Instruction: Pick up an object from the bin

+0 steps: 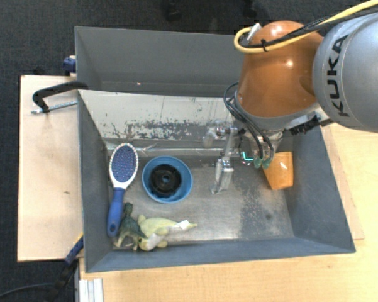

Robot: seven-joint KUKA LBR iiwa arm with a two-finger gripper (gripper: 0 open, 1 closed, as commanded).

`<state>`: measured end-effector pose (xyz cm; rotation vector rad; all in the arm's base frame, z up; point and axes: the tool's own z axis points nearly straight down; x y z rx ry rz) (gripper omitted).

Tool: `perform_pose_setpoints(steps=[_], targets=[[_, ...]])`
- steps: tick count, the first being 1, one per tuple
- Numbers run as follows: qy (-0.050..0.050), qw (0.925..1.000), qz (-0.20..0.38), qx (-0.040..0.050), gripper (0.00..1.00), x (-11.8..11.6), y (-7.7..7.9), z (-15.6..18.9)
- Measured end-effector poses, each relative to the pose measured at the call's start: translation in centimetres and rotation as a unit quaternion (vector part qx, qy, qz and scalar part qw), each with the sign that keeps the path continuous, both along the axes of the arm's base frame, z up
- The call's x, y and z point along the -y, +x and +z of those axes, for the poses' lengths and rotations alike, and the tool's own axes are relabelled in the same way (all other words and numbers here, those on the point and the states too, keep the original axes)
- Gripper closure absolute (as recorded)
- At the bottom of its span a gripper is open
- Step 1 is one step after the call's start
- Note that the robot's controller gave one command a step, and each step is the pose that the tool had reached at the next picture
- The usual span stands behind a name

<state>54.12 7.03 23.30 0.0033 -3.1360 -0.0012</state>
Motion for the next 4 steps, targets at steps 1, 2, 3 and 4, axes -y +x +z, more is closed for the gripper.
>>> perform_pose_setpoints(steps=[1,2,3,4], targets=[[-0.001,0.9976,0.070,-0.0017,0.00,-8.1,2.8,-16.0],[0.001,0.9973,0.073,0.0077,0.00,-6.2,4.8,-13.0],[0.001,0.9927,0.120,0.0065,0.00,-6.5,6.2,-12.6],[0.002,0.9927,0.120,0.0138,0.00,-6.5,6.4,-15.5]])
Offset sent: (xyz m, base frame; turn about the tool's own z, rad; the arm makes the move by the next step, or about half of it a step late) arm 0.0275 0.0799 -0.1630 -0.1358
